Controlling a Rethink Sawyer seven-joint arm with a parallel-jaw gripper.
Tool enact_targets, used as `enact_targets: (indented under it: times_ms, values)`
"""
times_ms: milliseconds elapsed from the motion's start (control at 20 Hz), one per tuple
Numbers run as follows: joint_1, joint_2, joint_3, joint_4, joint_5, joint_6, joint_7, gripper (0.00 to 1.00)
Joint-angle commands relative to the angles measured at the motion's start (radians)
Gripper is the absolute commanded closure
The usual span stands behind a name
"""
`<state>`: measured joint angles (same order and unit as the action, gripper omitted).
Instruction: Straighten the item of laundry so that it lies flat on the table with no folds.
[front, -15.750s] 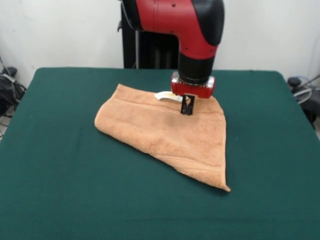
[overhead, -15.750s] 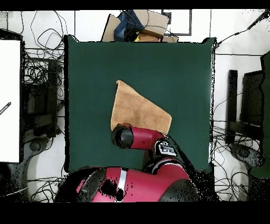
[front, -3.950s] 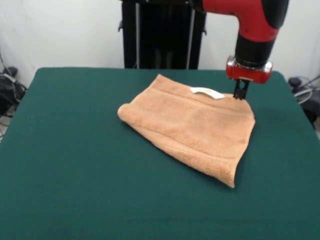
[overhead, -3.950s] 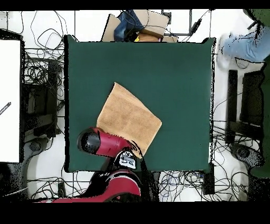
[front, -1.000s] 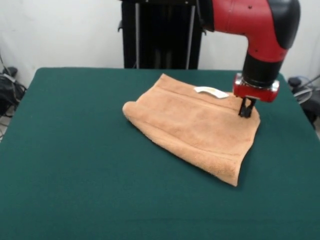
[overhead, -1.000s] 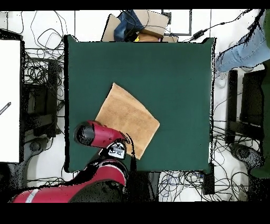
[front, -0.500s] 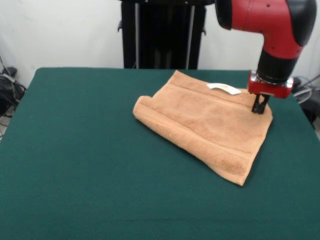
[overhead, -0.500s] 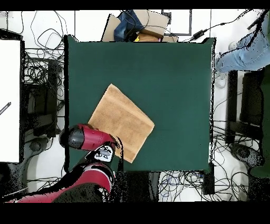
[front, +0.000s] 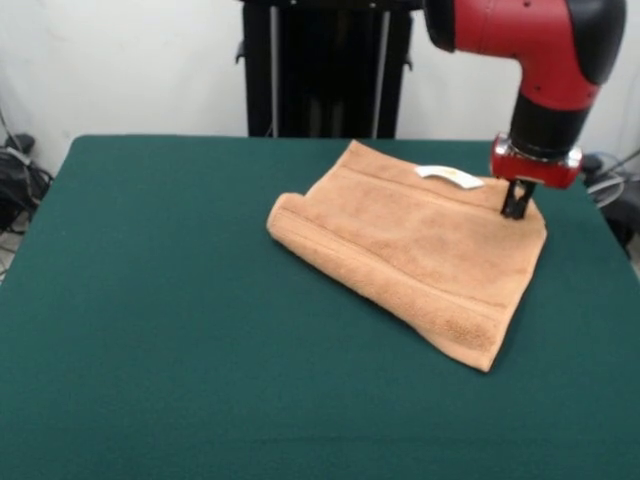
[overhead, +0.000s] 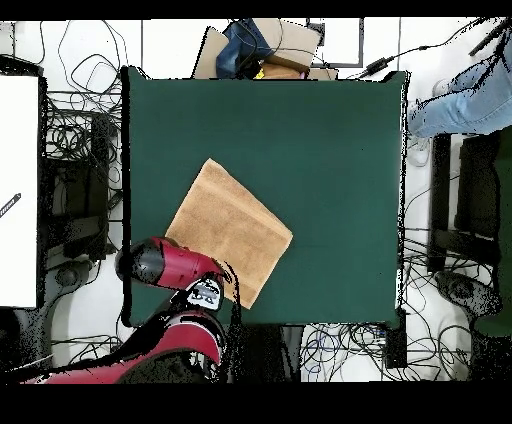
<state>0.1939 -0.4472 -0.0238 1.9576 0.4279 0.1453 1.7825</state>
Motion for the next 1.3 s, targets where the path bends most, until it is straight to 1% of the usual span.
enact_targets:
  times_ms: [50,200,400,650,800,850,950,1000,1100,1300]
  values:
    - [-0.017,-0.046,0.119,0.085,0.045,-0.034,0.276,1.0]
    - [0.037,-0.074,0.091,0.093,0.073,-0.017,0.311,1.0]
    - [0.066,-0.107,0.091,0.114,0.112,-0.005,0.341,1.0]
    - [0.08,-0.096,0.083,0.109,0.133,-0.005,0.318,1.0]
    - [0.106,-0.091,0.067,0.104,0.146,-0.007,0.318,1.0]
    - [0.091,-0.084,0.071,0.107,0.143,-0.024,0.311,1.0]
    - [0.002,-0.065,0.113,0.119,0.106,-0.094,0.276,1.0]
    - [-0.021,-0.057,0.102,0.112,0.087,-0.112,0.258,1.0]
    - [-0.078,-0.064,0.105,0.112,0.061,-0.114,0.224,1.0]
    - [-0.133,-0.103,0.092,0.113,0.05,-0.071,0.192,1.0]
